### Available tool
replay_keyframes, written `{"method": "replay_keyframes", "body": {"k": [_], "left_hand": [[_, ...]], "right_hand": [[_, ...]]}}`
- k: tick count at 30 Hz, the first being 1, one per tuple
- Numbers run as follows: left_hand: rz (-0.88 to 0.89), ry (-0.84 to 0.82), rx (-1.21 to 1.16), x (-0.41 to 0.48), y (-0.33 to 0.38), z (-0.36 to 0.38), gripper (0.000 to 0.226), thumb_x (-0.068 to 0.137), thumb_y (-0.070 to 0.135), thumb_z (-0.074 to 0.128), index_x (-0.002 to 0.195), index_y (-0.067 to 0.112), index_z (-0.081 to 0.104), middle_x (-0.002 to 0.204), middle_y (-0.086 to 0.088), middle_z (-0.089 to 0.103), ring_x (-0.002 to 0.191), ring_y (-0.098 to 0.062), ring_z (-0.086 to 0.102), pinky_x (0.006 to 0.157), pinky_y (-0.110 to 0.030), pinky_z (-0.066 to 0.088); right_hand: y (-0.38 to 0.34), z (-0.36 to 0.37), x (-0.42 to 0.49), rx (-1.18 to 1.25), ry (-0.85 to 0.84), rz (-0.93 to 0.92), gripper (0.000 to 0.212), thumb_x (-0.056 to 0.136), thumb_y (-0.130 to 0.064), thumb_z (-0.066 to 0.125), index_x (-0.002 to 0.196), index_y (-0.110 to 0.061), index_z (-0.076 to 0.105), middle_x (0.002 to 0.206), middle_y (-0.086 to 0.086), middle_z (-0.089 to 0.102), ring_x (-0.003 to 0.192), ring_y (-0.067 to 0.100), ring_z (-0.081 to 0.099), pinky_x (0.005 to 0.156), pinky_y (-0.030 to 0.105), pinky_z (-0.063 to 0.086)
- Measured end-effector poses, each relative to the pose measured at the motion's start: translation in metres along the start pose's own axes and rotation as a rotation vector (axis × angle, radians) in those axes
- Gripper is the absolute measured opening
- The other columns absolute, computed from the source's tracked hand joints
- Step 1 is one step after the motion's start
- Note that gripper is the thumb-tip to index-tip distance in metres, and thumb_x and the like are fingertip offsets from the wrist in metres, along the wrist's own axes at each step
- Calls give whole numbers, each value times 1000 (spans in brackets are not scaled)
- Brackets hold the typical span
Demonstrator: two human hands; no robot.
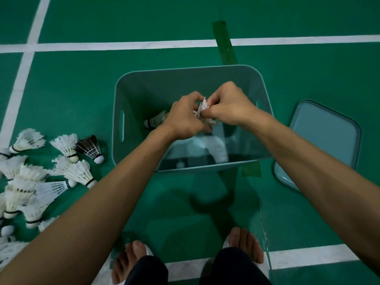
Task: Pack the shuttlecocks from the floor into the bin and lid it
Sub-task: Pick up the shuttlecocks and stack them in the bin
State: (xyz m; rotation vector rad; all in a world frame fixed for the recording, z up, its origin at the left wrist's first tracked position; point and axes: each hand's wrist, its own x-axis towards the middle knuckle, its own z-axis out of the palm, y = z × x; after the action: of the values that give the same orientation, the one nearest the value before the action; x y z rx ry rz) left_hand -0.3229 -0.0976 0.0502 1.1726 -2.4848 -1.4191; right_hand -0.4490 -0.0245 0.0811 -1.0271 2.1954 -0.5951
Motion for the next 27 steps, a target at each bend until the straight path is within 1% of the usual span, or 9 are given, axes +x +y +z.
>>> {"method": "replay_keyframes", "body": {"k": [2,4,8,13,17,19,21,25,27], "left_hand": [[-11,2,24,2,-4,0,79,61,24,93,130,16,55,113,-2,69,100,-25,67,82,-40,57],[-28,20,141,5,-11,-1,75,71,22,87,135,13,51,122,-5,63,108,-26,61,88,-40,54],[-17,31,517,5,-22,-8,51,77,19,74,126,15,57,123,-12,54,116,-35,52,93,-46,49],[-55,-100,814,-1,-26,-9,59,82,27,68,138,23,50,140,-14,37,131,-40,34,103,-53,37],[-153,-231,798,-1,-30,-9,66,82,25,67,143,29,42,146,-15,27,136,-42,25,106,-61,35],[-177,-281,761,0,-33,-11,74,82,26,70,148,30,37,149,-15,25,138,-42,25,106,-62,38],[-181,-306,719,2,-34,-13,80,82,26,72,152,30,32,152,-15,25,140,-41,24,106,-61,40],[-174,-321,690,4,-38,-16,86,83,26,72,156,31,28,157,-14,25,143,-41,22,108,-60,40],[-167,-321,692,5,-39,-16,86,83,26,72,156,32,27,157,-14,25,143,-41,22,109,-60,39]], "right_hand": [[2,-5,2,-174,159,13,13,76,-20,74,78,-7,75,68,9,67,66,21,64,56,25,42],[2,-12,3,-323,287,28,13,80,-15,69,87,-5,68,95,21,69,88,39,66,67,33,45],[4,-6,8,-496,272,95,29,84,-7,71,111,0,62,119,27,63,108,47,62,82,44,52],[13,23,28,-371,194,220,22,88,-2,64,109,0,64,119,23,66,110,42,65,85,39,53],[30,36,47,-50,180,414,16,95,-12,61,106,-2,66,110,13,66,105,33,65,80,31,48],[36,41,52,70,184,437,13,95,-12,59,87,-2,63,96,12,62,91,30,64,73,31,46],[43,44,63,225,185,475,19,89,-7,57,71,-5,55,88,13,62,85,31,67,70,38,51],[42,43,72,343,248,512,13,89,-7,52,81,-4,60,91,15,69,85,33,72,76,40,58],[37,43,69,372,221,513,15,90,-6,49,81,-5,60,87,15,70,72,28,71,72,38,62]]}}
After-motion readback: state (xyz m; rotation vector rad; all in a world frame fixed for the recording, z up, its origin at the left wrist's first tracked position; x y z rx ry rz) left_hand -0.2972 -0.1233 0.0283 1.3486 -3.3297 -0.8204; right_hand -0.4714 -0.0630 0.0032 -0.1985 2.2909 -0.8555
